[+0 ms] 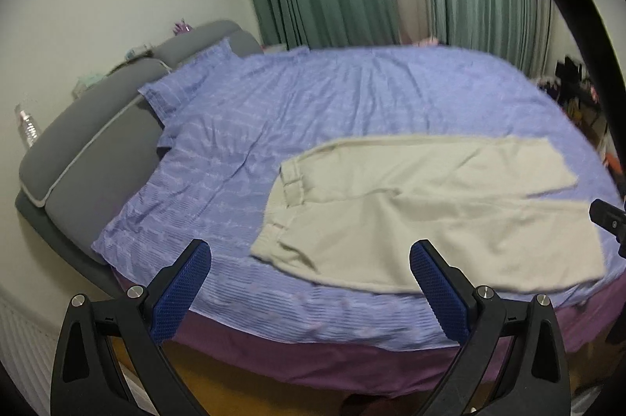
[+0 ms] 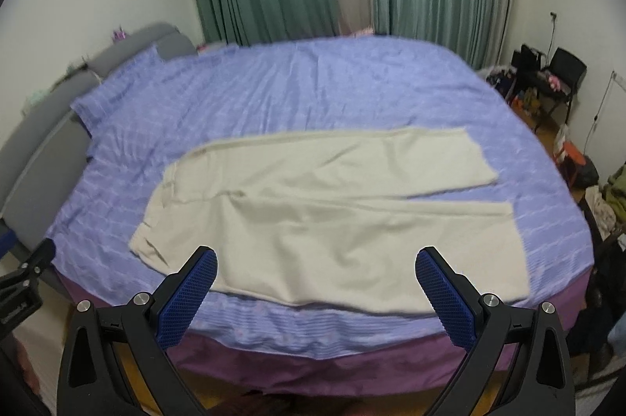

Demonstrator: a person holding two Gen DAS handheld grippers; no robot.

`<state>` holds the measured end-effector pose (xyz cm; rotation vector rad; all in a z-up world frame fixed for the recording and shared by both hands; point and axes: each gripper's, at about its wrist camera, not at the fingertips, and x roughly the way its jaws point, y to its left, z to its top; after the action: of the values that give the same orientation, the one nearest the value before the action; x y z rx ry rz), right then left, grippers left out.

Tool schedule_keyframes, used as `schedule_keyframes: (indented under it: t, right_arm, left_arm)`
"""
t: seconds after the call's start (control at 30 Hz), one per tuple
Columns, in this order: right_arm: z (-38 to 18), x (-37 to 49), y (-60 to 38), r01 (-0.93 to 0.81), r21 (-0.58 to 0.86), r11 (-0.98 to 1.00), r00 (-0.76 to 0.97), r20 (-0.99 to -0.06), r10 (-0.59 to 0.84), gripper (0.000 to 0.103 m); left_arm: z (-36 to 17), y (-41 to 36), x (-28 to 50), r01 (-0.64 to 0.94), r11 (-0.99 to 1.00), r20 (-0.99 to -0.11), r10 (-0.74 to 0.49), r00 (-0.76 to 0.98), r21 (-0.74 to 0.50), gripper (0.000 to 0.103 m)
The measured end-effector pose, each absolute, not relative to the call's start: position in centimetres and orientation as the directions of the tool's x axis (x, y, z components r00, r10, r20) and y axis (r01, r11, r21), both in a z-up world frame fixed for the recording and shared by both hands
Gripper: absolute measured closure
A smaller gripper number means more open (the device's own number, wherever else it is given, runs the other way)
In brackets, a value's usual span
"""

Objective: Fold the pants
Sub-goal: 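Lower both tools onto the trouser waistband and leg edges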

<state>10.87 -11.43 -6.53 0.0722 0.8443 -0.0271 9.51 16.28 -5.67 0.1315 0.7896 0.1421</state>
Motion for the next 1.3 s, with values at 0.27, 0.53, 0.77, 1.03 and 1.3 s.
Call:
schedule_keyframes:
  t: [0.27,0.53,0.77,1.03,1.3]
  right_arm:
    - [-16.3,15.3,-4.3,0.096,0.054,0.994,0.511,-0.859,-0.002,0.001]
    - [-25.7,18.5,-1.0,0.159,0.141,0.977,0.367,-0.927,0.074,0.014]
    - [-31.6,20.3,0.1,0.245,0.179,0.953,0.298,-0.949,0.102,0.015]
    - [-36.7,21.1,-0.6,0.383,0.312,0.869,0.228,-0.944,0.238,0.020]
    - [-38.4,22.7,-1.0,0.441,0.362,0.821,0.244,-0.929,0.278,0.033]
  left_arm:
    - [-15.2,22.7,16.5,-0.021,0.994,-0.828,0.103,0.551,0.109,0.000]
    - [-25.0,25.9,21.2,-0.051,0.999,-0.919,0.014,0.394,-0.006,0.001]
    - [-30.8,27.1,24.1,-0.056,0.998,-0.951,0.004,0.309,-0.014,0.002]
    - [-35.2,28.4,26.5,-0.106,0.985,-0.968,-0.112,0.225,-0.138,0.002]
    - [-37.0,28.6,28.9,-0.170,0.965,-0.963,-0.164,0.214,-0.202,0.011]
